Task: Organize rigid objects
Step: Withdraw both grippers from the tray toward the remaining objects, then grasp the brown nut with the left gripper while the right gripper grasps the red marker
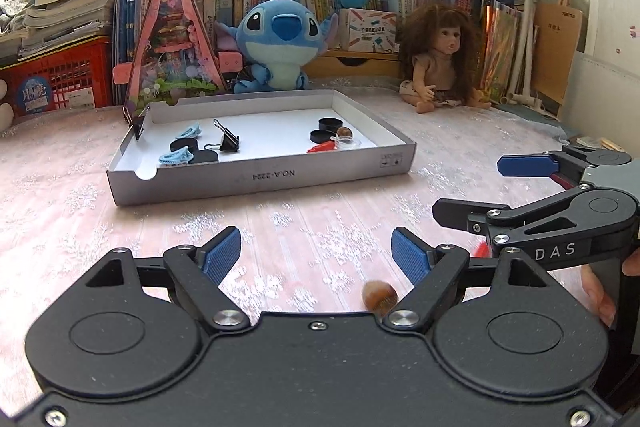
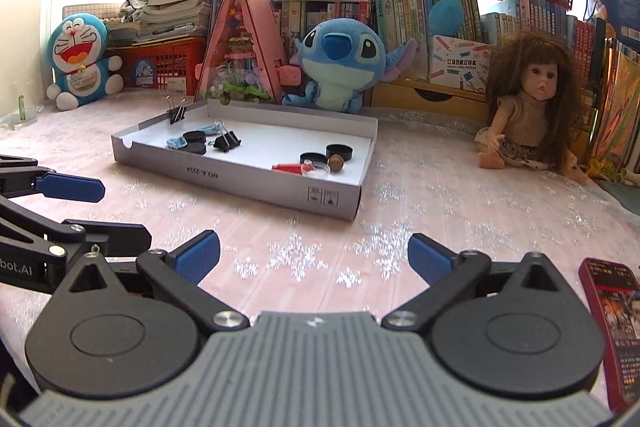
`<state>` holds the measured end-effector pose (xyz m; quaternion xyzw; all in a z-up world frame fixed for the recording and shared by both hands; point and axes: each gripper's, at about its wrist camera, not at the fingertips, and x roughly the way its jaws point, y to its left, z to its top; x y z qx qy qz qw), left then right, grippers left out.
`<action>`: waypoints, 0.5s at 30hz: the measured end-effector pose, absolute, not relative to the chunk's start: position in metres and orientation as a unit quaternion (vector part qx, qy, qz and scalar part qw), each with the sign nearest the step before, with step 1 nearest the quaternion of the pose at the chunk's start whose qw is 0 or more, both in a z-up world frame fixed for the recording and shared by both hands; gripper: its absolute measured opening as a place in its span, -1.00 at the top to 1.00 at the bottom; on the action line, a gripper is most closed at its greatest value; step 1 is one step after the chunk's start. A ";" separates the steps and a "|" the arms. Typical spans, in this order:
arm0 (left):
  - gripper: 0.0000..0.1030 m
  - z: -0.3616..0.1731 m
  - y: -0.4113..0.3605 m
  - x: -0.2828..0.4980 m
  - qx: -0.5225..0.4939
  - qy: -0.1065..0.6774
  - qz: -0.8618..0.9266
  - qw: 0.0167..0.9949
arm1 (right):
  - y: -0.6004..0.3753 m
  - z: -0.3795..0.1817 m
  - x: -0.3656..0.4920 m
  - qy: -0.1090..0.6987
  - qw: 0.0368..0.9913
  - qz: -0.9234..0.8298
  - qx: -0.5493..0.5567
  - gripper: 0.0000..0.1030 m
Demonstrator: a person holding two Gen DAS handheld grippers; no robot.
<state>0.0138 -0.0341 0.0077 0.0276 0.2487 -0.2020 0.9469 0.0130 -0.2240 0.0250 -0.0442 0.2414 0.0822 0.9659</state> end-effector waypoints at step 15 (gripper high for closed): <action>-0.58 -0.011 -0.039 -0.013 0.045 0.249 -0.198 0.947 | -0.226 0.005 -0.014 0.242 0.967 0.068 -0.044 -1.00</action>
